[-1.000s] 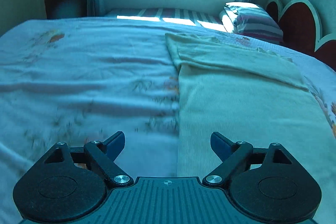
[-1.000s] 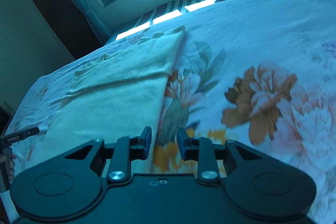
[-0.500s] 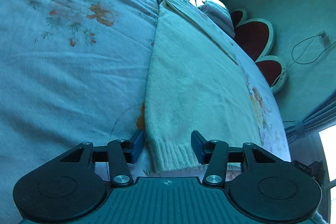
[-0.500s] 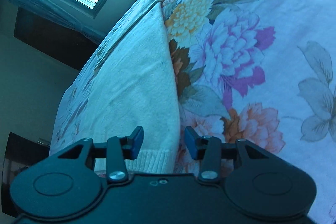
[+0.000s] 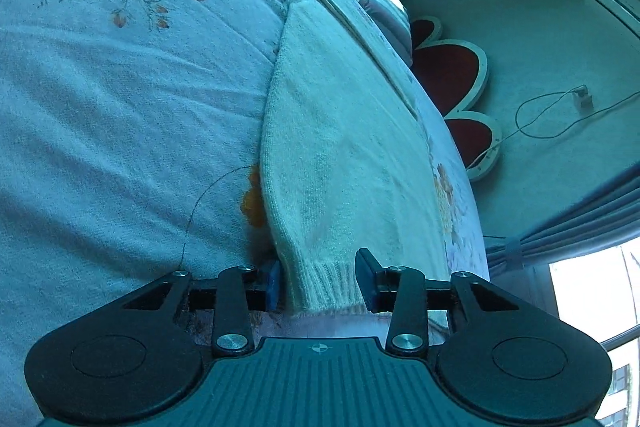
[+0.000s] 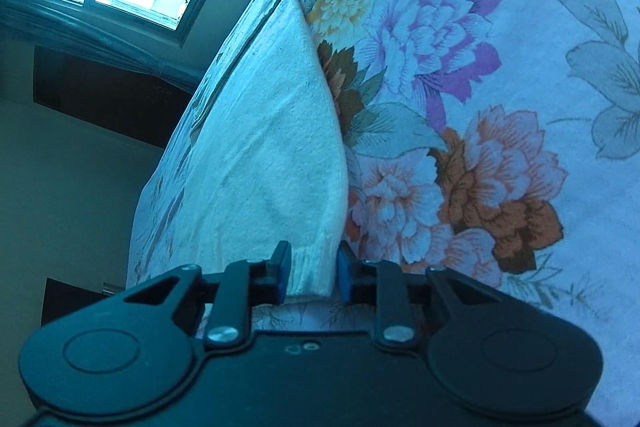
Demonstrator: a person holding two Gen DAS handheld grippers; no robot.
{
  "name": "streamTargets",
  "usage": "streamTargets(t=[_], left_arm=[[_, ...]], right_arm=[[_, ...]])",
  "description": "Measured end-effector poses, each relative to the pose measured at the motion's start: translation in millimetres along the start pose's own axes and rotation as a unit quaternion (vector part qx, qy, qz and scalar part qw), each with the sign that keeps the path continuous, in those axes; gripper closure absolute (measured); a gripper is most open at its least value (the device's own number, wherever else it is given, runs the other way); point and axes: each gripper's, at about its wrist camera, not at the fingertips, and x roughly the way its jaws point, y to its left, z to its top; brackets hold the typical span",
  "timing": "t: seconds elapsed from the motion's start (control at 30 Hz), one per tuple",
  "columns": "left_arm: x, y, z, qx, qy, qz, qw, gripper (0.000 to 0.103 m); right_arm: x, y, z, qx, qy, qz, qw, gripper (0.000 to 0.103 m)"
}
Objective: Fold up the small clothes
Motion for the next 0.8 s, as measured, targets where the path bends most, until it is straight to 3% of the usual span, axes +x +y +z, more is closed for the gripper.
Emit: streamTargets(t=[0.03,0.1,0.17,0.27,0.43,0.53,0.63,0.8], left_arm=[[1.6,0.0,1.7,-0.001,0.001,-0.002,1.0,0.063],[2.6,-1.7,3.1,0.008,0.003,0.011,0.9999,0.073],[4.5,-3.1,2.6,0.021,0.003,0.036,0.9991,0.094],[1.2,-2.4,-0.1,0.024,-0.01,0.036,0.999,0.098],[-21.7,-1.0,-12.7,0.007,-0.064,0.007,0.9979,0.099],[-19.7,15.7,-15.5,-0.01,-0.053,0.031,0.9981,0.099],[-19.2,17.0,-12.1,-0.015,-0.053,0.024,0.9982,0.099],[-26.5,2.2,2.4,-0.003,-0.078,0.003,0.9969,0.099]], right_arm=[[1.9,-0.4,0.7,0.001,0.0,0.001,1.0,0.084],[4.4,-1.2,-0.6,0.002,0.004,0.004,1.0,0.087],[11.0,0.7,1.0,-0.004,0.01,0.003,1.0,0.09],[12.3,-0.3,2.5,-0.009,0.012,-0.002,1.0,0.098],[-0.5,11.4,-0.7,-0.055,-0.003,-0.009,0.998,0.098],[-10.8,11.2,2.1,-0.067,-0.01,-0.02,0.998,0.098],[-5.2,-0.6,6.0,-0.058,0.012,-0.023,0.998,0.098],[-16.0,13.6,10.8,-0.077,-0.003,-0.014,0.997,0.098]])
